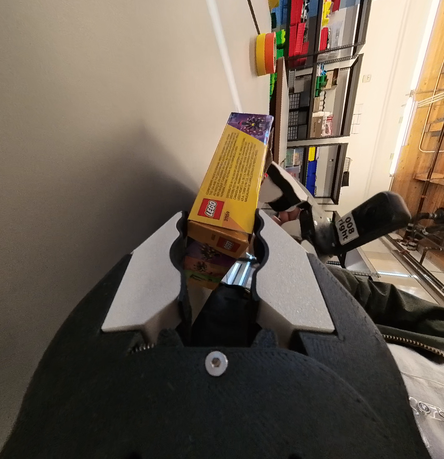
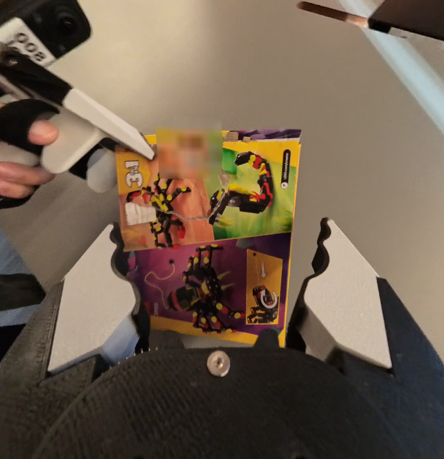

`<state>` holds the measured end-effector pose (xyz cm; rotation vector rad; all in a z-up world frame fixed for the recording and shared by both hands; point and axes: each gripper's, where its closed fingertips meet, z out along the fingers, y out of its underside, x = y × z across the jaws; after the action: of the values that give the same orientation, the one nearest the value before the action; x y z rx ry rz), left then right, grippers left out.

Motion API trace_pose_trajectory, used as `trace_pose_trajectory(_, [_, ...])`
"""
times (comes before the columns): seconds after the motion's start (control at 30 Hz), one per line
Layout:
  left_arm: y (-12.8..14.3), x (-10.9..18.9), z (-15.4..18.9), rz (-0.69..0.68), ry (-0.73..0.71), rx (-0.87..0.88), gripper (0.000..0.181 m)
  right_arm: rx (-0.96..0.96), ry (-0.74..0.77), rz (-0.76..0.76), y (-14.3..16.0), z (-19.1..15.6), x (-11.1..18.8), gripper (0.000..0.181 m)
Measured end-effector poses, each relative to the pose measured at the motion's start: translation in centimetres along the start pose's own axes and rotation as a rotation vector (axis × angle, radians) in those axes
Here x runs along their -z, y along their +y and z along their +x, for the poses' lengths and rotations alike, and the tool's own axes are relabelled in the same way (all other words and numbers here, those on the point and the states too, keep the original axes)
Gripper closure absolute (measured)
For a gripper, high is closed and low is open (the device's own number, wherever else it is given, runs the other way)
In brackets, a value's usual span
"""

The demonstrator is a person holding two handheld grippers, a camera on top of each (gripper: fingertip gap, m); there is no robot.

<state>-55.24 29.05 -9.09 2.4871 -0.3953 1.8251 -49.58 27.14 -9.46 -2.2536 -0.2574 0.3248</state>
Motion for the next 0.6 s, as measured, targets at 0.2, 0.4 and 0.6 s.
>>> trace_pose_trajectory(0.2, [0.6,-0.4,0.0,-0.016,-0.005,-0.002,0.129,-0.043,0.038,-0.068,1.1,1.0,-1.2,0.031])
trace_pose_trajectory(0.4, [0.3,-0.4,0.2,-0.020,-0.004,-0.024,0.129,-0.035,0.089,-0.048,0.3,2.2,-1.1,0.032])
trace_pose_trajectory(0.6, [0.0,-0.8,0.5,-0.044,-0.004,-0.033,0.130,0.200,0.149,0.065,-1.9,2.1,0.0,0.054])
